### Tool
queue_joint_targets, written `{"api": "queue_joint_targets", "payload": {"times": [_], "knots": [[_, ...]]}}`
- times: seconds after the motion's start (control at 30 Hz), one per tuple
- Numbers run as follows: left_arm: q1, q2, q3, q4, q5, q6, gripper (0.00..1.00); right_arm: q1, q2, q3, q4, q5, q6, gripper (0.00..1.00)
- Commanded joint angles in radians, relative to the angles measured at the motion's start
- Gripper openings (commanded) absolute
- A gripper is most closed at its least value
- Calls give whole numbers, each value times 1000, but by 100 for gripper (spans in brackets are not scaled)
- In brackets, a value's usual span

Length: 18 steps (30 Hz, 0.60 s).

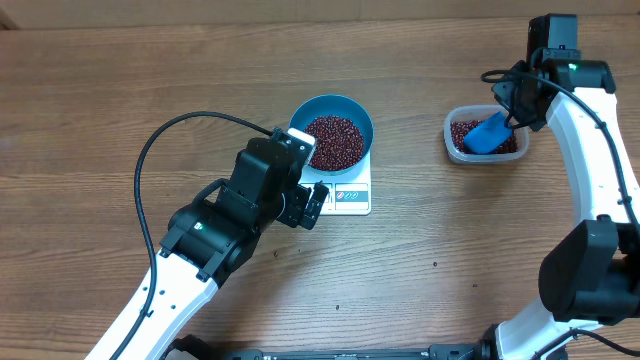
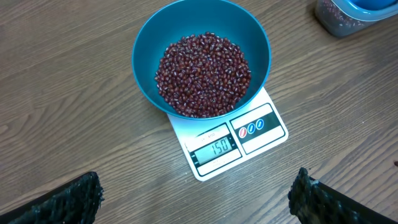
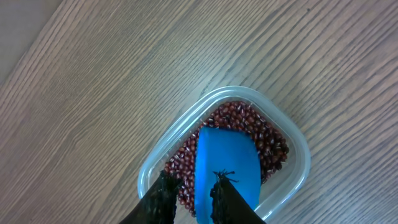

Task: Scoop item into bowl and weigh 150g on scale
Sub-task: 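Lay the scoop in the tub and open the right gripper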

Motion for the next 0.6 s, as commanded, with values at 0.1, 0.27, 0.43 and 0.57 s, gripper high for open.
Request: {"api": "queue_joint_targets", "payload": {"times": [0.1, 0.27, 0.43, 0.57], "knots": [[0, 5, -5, 3, -9, -6, 99, 5, 7, 0, -39, -1, 1, 21], [0, 5, -5, 3, -9, -6, 100, 5, 7, 0, -70, -2, 1, 21], [0, 5, -5, 3, -9, -6, 100, 5, 6, 0, -73, -56, -2, 21], [0, 5, -5, 3, -9, -6, 100, 5, 6, 0, -63, -165, -70, 21]]}}
